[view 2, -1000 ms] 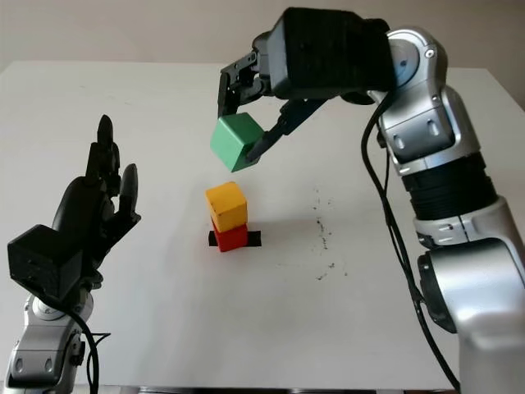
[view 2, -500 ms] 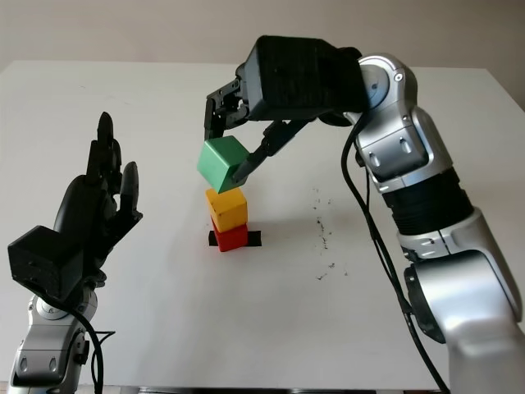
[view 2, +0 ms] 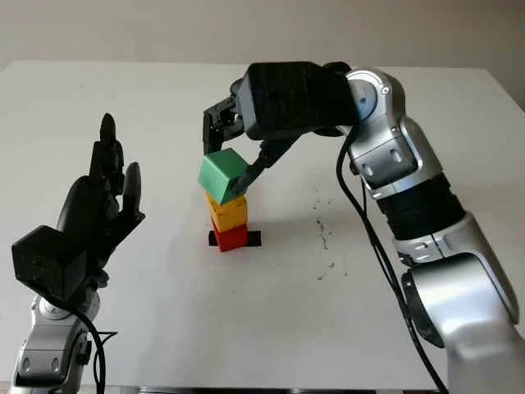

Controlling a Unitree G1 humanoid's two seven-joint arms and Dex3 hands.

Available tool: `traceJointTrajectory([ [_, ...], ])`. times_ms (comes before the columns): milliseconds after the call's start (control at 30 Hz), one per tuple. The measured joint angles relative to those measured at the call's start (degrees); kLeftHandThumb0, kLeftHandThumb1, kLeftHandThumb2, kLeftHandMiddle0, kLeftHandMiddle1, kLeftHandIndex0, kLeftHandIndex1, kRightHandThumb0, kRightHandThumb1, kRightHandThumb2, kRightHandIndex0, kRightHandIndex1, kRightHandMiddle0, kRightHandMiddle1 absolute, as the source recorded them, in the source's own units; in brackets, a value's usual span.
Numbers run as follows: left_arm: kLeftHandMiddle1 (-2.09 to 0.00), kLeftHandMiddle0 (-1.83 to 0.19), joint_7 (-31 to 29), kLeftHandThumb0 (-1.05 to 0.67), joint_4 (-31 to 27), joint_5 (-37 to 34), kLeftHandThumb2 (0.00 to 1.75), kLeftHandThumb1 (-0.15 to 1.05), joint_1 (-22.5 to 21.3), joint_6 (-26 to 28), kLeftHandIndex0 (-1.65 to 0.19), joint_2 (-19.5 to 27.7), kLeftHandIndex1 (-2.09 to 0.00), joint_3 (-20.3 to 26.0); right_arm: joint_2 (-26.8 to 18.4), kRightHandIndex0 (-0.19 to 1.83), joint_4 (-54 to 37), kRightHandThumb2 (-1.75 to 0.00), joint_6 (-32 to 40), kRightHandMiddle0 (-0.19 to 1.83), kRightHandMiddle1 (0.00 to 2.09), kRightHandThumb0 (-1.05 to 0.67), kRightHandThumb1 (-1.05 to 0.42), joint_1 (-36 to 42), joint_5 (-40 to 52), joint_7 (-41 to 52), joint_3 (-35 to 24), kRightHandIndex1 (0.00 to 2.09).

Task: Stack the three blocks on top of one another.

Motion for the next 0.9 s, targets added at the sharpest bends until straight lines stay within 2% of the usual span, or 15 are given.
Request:
traceJointTrajectory([
  [900, 0.0, 0.19, 0.32, -0.73, -0.07, 0.26, 0.73, 1.05, 0.01, 0.45, 0.19, -0.22, 0.0, -0.61, 1.47, 0.38, 1.14, -0.05, -1.08, 0.36, 1.51, -0.46, -0.95, 0.31, -1.07, -0.43, 0.54, 0.06],
])
